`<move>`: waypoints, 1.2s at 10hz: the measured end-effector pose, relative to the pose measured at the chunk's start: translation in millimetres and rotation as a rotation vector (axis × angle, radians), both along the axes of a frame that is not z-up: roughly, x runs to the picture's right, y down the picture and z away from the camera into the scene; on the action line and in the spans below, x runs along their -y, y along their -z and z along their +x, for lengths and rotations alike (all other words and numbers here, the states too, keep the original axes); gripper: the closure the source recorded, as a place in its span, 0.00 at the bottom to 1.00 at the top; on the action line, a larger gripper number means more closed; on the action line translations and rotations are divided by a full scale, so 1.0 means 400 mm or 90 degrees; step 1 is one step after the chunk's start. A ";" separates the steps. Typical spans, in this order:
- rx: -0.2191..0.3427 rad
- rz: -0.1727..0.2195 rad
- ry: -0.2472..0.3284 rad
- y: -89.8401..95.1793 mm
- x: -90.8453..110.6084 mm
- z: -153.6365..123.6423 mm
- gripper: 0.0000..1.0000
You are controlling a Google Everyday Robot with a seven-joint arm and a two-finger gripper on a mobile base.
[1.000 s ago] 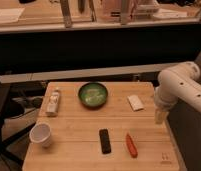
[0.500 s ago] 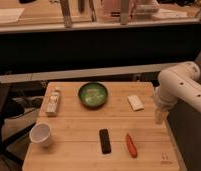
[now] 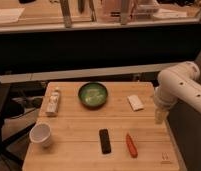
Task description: Place the bottle in the ceramic bowl
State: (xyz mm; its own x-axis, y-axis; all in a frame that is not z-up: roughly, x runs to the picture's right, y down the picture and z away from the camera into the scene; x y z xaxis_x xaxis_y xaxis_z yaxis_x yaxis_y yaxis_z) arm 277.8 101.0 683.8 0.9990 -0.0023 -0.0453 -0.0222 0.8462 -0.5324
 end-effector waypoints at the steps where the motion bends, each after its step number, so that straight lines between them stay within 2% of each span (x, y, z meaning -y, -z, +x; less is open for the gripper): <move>1: 0.008 0.001 0.020 -0.002 0.008 -0.030 0.20; 3: 0.027 0.004 0.070 -0.006 0.029 -0.127 0.20; 5: 0.033 0.005 0.098 -0.005 0.041 -0.167 0.20; 7: 0.048 0.005 0.141 -0.004 0.056 -0.212 0.20; 10: 0.073 0.012 0.201 -0.005 0.083 -0.320 0.20; 12: 0.085 0.014 0.231 -0.003 0.095 -0.341 0.20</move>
State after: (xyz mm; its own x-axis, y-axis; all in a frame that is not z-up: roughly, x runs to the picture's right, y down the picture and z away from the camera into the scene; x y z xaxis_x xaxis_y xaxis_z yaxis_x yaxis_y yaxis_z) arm 141.3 62.9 684.9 0.9307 -0.3569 0.0804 0.3485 0.7979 -0.4917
